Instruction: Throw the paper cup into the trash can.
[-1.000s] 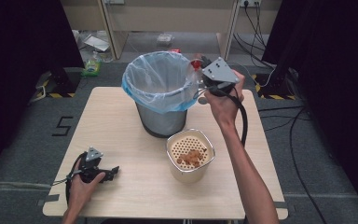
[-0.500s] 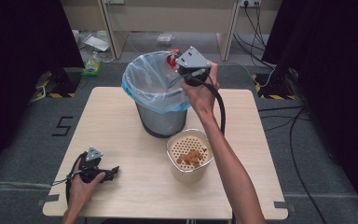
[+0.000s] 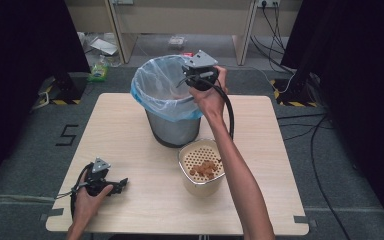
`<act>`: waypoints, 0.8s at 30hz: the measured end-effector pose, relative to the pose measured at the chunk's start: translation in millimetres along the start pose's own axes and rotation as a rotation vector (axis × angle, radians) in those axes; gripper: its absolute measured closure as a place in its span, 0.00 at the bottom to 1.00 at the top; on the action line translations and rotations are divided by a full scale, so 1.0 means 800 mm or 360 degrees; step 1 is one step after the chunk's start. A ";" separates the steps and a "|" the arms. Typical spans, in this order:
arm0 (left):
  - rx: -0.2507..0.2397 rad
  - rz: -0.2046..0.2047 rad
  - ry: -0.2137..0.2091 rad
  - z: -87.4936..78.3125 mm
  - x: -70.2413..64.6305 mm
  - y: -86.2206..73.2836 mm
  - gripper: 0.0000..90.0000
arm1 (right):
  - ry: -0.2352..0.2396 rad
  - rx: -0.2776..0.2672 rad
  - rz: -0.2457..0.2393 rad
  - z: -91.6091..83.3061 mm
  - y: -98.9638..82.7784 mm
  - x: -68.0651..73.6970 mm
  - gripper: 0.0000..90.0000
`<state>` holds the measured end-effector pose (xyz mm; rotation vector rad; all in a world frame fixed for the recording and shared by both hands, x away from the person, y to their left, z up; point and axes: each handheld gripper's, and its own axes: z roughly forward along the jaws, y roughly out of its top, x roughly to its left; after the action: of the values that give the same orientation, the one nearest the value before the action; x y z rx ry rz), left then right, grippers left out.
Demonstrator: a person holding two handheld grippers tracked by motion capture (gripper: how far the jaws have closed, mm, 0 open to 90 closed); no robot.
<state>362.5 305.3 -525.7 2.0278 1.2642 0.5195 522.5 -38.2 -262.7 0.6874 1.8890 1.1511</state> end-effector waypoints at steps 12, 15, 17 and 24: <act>-0.0001 0.0001 0.0000 0.000 0.000 0.000 0.00 | -0.0048 0.0041 0.0115 -0.044 -0.023 -0.037 0.56; -0.0001 0.0001 0.0000 0.000 0.000 0.000 0.00 | -0.0041 0.0059 0.0177 -0.058 -0.034 -0.047 0.52; -0.0001 0.0001 0.0000 0.000 0.000 0.000 0.00 | -0.0034 0.0068 0.0207 -0.066 -0.042 -0.053 0.50; -0.0002 0.0003 0.0002 0.000 0.000 0.000 0.00 | -0.0082 0.0072 0.0274 -0.095 -0.076 -0.074 0.47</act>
<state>362.4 305.1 -525.8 2.0280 1.2626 0.5221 487.0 -145.5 -276.3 0.9112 1.8456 1.1888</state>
